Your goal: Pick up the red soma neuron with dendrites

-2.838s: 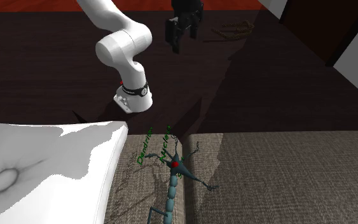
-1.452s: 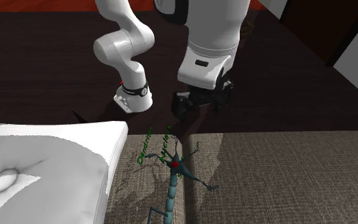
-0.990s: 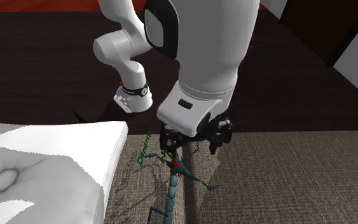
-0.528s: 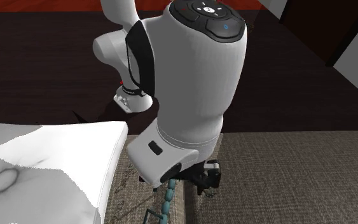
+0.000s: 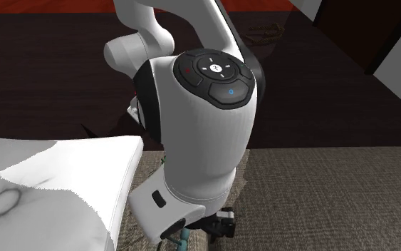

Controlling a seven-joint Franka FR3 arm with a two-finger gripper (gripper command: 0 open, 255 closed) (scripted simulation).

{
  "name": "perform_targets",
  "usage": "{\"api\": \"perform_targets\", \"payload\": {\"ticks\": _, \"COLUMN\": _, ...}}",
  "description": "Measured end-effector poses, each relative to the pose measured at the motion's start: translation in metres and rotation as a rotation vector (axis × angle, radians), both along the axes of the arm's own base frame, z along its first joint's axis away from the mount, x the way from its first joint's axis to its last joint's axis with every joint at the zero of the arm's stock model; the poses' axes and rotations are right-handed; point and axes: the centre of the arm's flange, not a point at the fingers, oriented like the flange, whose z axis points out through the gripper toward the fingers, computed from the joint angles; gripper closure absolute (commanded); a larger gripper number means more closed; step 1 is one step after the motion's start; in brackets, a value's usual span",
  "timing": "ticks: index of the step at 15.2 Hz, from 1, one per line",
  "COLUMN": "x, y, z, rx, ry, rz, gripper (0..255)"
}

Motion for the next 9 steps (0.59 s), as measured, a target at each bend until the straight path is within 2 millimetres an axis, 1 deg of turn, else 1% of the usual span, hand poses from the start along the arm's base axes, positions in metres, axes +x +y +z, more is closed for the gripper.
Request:
{"api": "perform_targets", "payload": {"ticks": 2, "x": -0.0003, "y": -0.0003, "z": -0.0109, "rx": 0.0, "ry": 0.0, "rz": 0.0, "gripper": 0}}
{"api": "perform_targets", "payload": {"ticks": 3, "x": -0.0007, "y": 0.0001, "z": -0.0129, "rx": 0.0, "ry": 0.0, "rz": 0.0, "gripper": 255}}
{"api": "perform_targets", "payload": {"ticks": 9, "x": -0.0012, "y": 0.0, "z": -0.0143, "rx": -0.001, "ry": -0.001, "rz": -0.001, "gripper": 255}}
